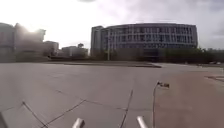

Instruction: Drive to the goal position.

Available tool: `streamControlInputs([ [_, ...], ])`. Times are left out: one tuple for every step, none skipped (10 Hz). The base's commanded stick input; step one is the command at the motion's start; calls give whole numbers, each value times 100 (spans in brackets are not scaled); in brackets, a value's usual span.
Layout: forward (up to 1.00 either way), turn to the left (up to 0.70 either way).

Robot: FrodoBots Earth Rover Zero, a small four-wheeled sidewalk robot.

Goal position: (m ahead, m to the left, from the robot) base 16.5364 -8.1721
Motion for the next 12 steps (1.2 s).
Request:
streamControlInputs([
  [100,-27],
  [100,-27],
  [100,-27],
  [100,-27],
  [100,-27],
  [100,-27],
  [100,-27],
  [100,-27],
  [100,-27],
  [100,-27],
  [100,-27],
  [100,-27],
])
